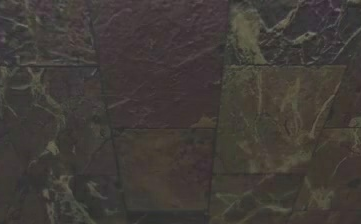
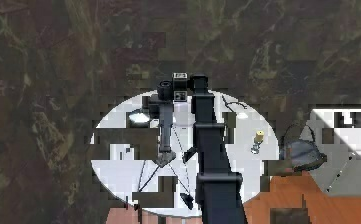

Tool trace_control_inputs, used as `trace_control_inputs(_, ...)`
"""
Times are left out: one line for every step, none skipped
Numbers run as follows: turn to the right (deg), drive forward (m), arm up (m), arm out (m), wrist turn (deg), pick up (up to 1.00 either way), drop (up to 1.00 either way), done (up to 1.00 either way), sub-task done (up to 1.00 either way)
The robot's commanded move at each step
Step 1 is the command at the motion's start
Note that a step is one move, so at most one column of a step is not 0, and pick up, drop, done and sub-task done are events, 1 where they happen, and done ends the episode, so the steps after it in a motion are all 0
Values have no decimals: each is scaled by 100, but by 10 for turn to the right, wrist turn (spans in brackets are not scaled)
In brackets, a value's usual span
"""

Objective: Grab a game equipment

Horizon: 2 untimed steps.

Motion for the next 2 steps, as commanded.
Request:
trace_control_inputs(0,0,0,0,450,0,0,0,0)
trace_control_inputs(0,0,0,0,450,0,0,0,0)
